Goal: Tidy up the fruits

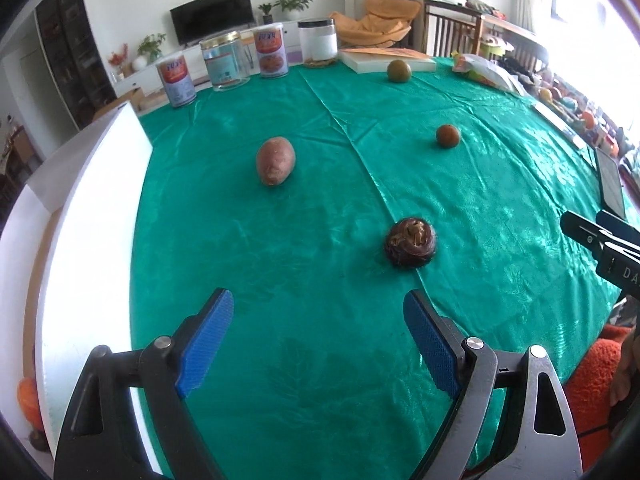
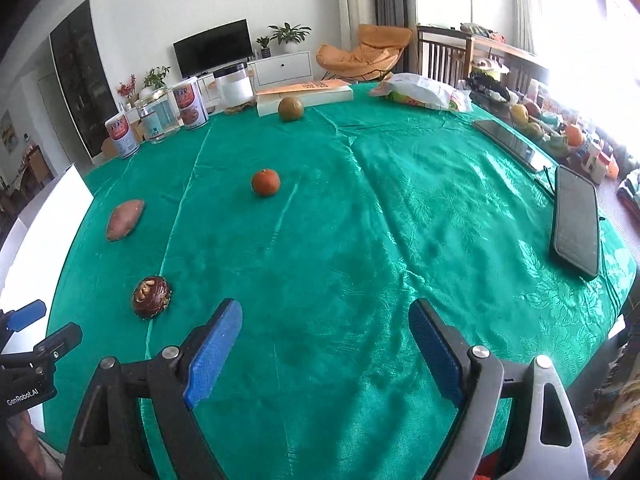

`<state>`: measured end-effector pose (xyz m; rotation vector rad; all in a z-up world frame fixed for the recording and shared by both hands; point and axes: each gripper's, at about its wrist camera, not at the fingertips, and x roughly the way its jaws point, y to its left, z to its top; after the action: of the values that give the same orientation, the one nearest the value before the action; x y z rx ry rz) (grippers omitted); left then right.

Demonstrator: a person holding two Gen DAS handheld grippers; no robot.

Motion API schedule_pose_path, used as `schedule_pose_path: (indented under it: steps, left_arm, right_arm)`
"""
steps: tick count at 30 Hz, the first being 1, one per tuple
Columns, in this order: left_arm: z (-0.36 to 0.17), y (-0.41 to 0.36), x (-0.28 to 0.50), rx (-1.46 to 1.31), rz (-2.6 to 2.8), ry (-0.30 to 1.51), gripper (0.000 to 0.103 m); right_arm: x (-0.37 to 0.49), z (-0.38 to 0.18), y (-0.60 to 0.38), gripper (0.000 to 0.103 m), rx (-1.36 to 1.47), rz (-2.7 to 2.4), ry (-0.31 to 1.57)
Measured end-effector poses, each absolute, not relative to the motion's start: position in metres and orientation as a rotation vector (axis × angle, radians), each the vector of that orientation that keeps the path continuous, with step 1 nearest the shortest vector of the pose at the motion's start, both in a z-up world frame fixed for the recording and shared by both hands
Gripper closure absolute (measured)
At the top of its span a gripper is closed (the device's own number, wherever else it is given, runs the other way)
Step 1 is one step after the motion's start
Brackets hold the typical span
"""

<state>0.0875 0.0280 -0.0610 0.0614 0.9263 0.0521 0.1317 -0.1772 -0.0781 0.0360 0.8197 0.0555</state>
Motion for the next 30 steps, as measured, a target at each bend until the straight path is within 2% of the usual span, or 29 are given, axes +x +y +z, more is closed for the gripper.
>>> schedule_pose_path:
  steps: [8, 30]
  left_arm:
    - [-0.062, 0.033, 0.087, 0.061, 0.067, 0.91, 0.015]
    - [-0.054, 0.029, 0.081, 0.112, 0.098, 0.864, 0.015]
  right_arm:
    - [0.122, -0.072, -0.164, 0.013, -0.031, 0.07, 0.756]
    - [0.112, -0.065, -0.165, 0.012, -0.022, 0.083, 0.709]
